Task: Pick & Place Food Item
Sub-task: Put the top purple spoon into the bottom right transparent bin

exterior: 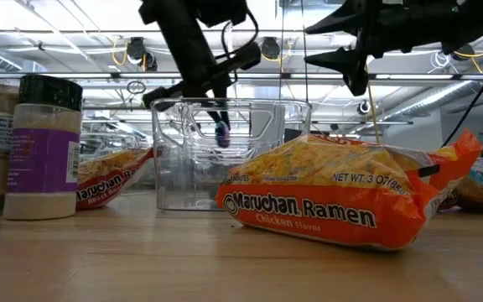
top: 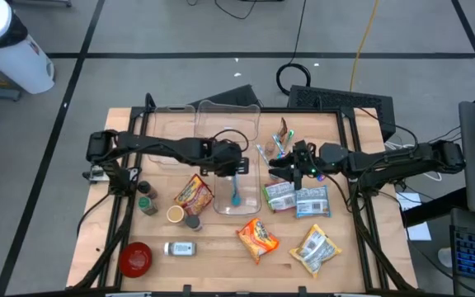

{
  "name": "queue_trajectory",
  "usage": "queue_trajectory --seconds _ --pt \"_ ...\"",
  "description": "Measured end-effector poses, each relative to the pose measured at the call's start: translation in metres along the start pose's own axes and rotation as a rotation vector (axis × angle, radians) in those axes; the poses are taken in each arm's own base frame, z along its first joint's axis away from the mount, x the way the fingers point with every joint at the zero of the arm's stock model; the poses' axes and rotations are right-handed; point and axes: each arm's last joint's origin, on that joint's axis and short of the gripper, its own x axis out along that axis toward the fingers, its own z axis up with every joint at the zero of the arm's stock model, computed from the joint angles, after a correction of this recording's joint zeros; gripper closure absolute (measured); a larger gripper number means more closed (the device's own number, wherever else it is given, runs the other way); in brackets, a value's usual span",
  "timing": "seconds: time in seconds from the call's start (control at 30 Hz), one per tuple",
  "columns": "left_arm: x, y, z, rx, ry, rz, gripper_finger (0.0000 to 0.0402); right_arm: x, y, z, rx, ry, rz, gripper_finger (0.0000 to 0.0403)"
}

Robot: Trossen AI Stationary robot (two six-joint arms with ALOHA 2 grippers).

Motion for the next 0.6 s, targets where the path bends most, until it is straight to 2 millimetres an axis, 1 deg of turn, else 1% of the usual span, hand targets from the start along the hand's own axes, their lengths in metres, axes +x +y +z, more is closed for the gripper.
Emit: queue_trajectory --seconds 0.17,0.37,0.6 --pt "0.006 -0.012 0.007 0.025 0.023 0.111 0.0399 0.0 0.0 0.0 -0.005 0.002 -0.002 0.02" --pt "0.025 -0.031 0.009 0.027 0.053 0.058 0.0399 0.0 0.0 0.0 -0.012 0.005 -0.004 0.0202" --pt "0.045 -0.029 0.01 0.011 0.116 0.093 0.0399 0.0 -0.001 -0.001 -0.016 0.007 -0.005 0.0203"
